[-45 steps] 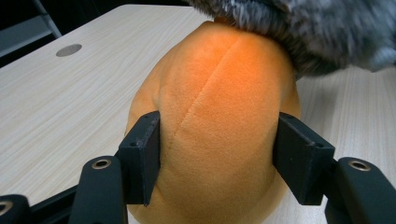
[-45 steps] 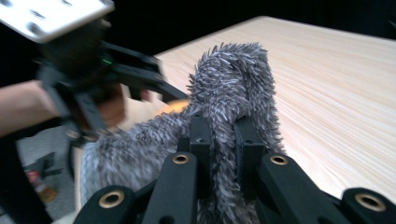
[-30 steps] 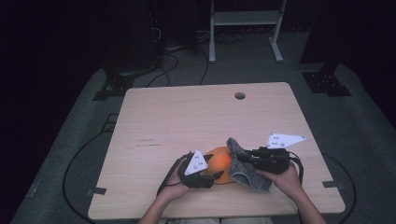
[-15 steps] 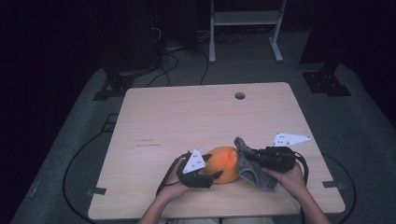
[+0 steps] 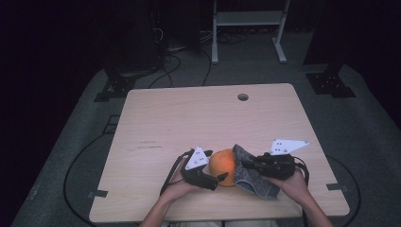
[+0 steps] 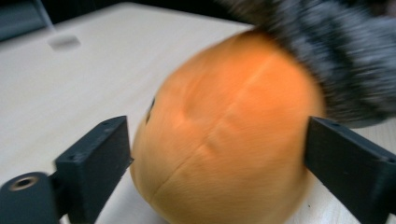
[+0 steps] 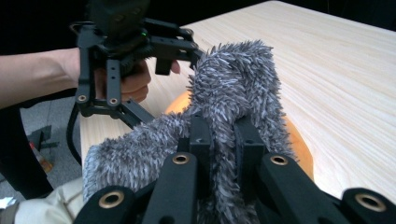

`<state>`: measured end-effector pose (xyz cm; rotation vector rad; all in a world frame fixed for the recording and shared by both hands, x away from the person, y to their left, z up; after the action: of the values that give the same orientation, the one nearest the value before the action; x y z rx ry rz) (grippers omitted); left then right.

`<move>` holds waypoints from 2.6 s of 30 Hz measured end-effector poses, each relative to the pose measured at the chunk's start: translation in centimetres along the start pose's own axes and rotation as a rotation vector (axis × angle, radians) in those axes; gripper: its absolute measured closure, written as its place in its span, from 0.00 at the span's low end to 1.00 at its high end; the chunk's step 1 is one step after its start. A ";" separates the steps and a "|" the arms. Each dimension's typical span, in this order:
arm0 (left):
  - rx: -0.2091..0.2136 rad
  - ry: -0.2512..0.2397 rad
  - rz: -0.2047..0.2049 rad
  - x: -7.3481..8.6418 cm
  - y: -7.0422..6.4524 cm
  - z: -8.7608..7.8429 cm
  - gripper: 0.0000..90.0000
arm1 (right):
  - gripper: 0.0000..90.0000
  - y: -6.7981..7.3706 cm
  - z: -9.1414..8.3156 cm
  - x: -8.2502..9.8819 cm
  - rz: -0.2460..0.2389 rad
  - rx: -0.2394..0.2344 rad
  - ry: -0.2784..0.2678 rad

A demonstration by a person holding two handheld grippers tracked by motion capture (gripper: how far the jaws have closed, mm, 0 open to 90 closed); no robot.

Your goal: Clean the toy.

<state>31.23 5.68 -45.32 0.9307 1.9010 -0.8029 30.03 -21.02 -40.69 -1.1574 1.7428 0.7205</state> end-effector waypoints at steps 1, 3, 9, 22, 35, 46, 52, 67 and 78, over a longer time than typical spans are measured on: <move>0.010 0.007 -0.002 0.1 -0.1 0.2 0.07 | 0.89 -0.1 -0.1 0.2 0.003 0.005 0.004; 0.007 -0.001 0.021 0.0 -0.4 0.4 0.13 | 0.89 -0.5 -0.4 0.5 0.020 0.023 0.003; -0.018 -0.026 0.047 0.0 -1.1 0.3 0.31 | 0.89 -1.8 -1.0 1.6 0.078 0.046 -0.017; -0.099 -0.014 0.068 -2.1 -3.2 -1.1 0.38 | 0.89 0.2 -0.6 -1.4 0.035 0.033 -0.068; 0.032 0.036 0.027 -1.1 -0.9 -0.9 0.08 | 0.89 -0.4 -0.2 0.7 0.047 -0.005 -0.006; 0.066 -0.005 0.053 -0.5 -1.3 -0.7 0.30 | 0.89 -2.6 -1.4 2.6 0.127 0.085 0.016; -0.001 -0.005 0.075 -1.7 -1.6 -1.9 0.39 | 0.90 -1.7 -2.2 0.9 0.109 0.046 -0.041; -0.011 0.004 0.078 -2.4 -2.5 -2.6 0.36 | 0.90 -0.3 0.9 -0.4 0.061 0.009 -0.025; 0.077 -0.012 0.028 -1.0 -0.5 -1.5 0.23 | 0.89 -0.1 0.7 0.4 0.038 0.017 0.004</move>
<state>30.58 6.38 -43.64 0.9950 1.8534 -0.8680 30.29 -20.64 -41.38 -1.1175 1.7747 0.7257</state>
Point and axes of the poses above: each handheld gripper's, and its own axes: z roughly forward along the jaws, x roughly out of its underside, y roughly to its left, the point moved 1 cm from there along z, roughly forward along the jaws, and after that the axes turned 9 degrees about -z, right-handed, at the moved point
